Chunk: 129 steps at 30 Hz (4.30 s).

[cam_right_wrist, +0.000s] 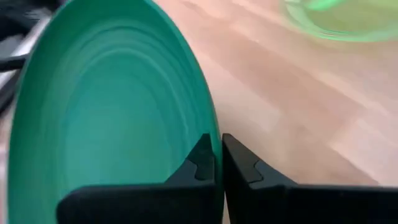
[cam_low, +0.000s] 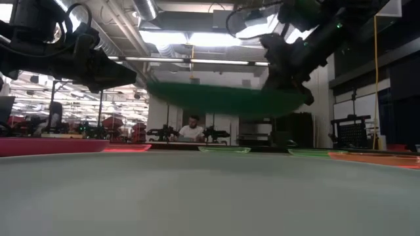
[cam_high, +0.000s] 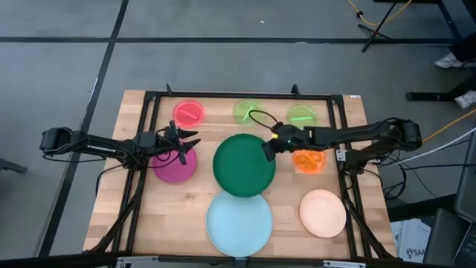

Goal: Stack plastic plates
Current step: Stack the green plate on top of the blue plate, then move the stacked plates to the center of the table

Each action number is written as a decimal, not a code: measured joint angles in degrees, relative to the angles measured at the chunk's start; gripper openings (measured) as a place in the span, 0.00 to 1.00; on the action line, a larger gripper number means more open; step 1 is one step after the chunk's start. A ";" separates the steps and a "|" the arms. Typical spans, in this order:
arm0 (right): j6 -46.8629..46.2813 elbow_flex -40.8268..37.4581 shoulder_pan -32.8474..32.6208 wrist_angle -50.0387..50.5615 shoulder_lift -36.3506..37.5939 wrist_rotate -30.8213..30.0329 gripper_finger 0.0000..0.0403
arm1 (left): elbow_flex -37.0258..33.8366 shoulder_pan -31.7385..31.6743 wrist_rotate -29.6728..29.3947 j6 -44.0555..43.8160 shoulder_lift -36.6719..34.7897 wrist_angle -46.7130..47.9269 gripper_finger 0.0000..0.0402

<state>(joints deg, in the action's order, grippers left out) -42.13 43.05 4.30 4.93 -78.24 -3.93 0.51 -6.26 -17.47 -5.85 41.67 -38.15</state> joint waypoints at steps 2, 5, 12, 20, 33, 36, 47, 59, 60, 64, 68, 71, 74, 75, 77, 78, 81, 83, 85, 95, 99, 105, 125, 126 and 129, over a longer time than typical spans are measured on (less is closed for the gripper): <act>1.44 0.00 -1.80 -2.63 -0.25 3.06 0.00 | 0.00 0.00 -0.01 0.00 0.00 0.00 0.39; 2.16 0.02 -5.04 -4.56 -0.77 7.19 0.00 | 0.00 0.02 -0.02 0.00 -0.01 0.00 0.39; 2.33 0.04 -12.06 -8.79 -5.25 5.00 0.00 | -0.01 0.02 0.31 0.00 -0.01 -0.01 0.39; 3.18 0.02 -16.80 -21.84 -14.63 7.49 0.00 | 0.00 0.07 0.44 -0.08 -0.01 -0.01 0.39; 1.82 0.04 -18.95 -29.50 -22.23 6.50 0.02 | -0.01 0.07 -0.27 -0.15 0.00 -0.02 0.39; 1.85 0.09 -18.95 -30.02 -22.21 6.48 0.09 | 0.00 0.07 -0.27 -0.17 0.00 0.00 0.39; 4.47 0.13 -16.33 -26.75 -20.16 16.71 0.40 | 0.00 0.07 -0.21 -0.17 0.00 0.00 0.39; -4.46 0.13 -20.76 -3.35 -7.56 16.54 0.42 | 0.00 0.07 0.22 -1.30 0.00 -0.03 0.39; -5.81 0.11 -21.97 -2.44 -7.17 16.21 0.42 | 0.00 0.07 0.22 -1.29 -0.02 -0.04 0.39; -10.71 0.11 -28.35 0.46 -7.19 11.94 0.42 | -0.01 0.07 0.47 -1.51 -0.01 -0.03 0.39; -17.21 0.00 -35.56 4.81 -8.21 7.57 0.42 | 0.00 0.07 0.48 -1.53 -0.02 -0.02 0.39; -22.75 0.07 -39.56 4.25 -9.30 3.50 0.42 | -0.02 0.07 0.46 -1.61 -0.04 -0.08 0.39; -25.49 0.08 -41.35 0.52 -11.43 -0.17 0.42 | 0.00 0.07 0.46 -1.72 -0.04 -0.33 0.39; -25.68 0.13 -41.62 -0.50 -12.21 -0.91 0.42 | 0.00 0.07 0.46 -1.73 -0.04 -0.51 0.39; -26.44 0.07 -41.82 -3.51 -14.18 -1.10 0.42 | 0.04 0.07 0.46 -1.73 -0.04 -0.69 0.39; -26.66 0.12 -41.78 -5.09 -15.21 -1.12 0.42 | 0.04 0.07 0.44 -1.79 -0.04 -0.68 0.39; -27.62 0.07 -41.77 -7.83 -18.11 -1.06 0.42 | 0.04 0.07 0.48 -3.92 -0.04 -0.97 0.39; -28.69 0.07 -41.77 -8.73 -19.32 -1.07 0.42 | 0.04 0.07 0.56 -4.95 -0.04 -0.96 0.39; -29.44 0.04 -41.77 -10.62 -19.94 -1.08 0.42 | 0.04 0.07 0.59 -5.65 -0.04 -0.93 0.39; -31.26 0.09 -40.98 -12.32 -20.13 -2.09 0.42 | 0.02 0.07 0.66 -5.81 -0.04 -1.36 0.39; -31.67 0.09 -40.12 -12.13 -20.13 -2.29 0.36 | 0.02 0.07 0.67 -5.83 -0.04 -1.34 0.39; -31.73 0.09 -39.02 -11.49 -20.13 -3.24 0.20 | 0.02 0.07 0.66 -6.03 -0.04 -1.33 0.39; -24.81 0.15 -30.40 -7.96 -20.02 -2.98 0.01 | 0.00 0.07 0.65 -6.05 -0.04 -1.36 0.39; -24.33 0.15 -30.11 -7.96 -20.02 -3.11 0.00 | 0.00 0.07 0.64 -6.05 -0.04 -1.36 0.39; -23.24 0.13 -28.94 -7.91 -20.02 -3.40 0.01 | -0.02 0.07 0.63 -6.05 -0.04 -1.36 0.39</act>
<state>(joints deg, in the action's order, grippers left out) -65.38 43.18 -24.64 -2.98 -98.26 -7.33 0.49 -6.20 -16.84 -11.90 41.63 -39.51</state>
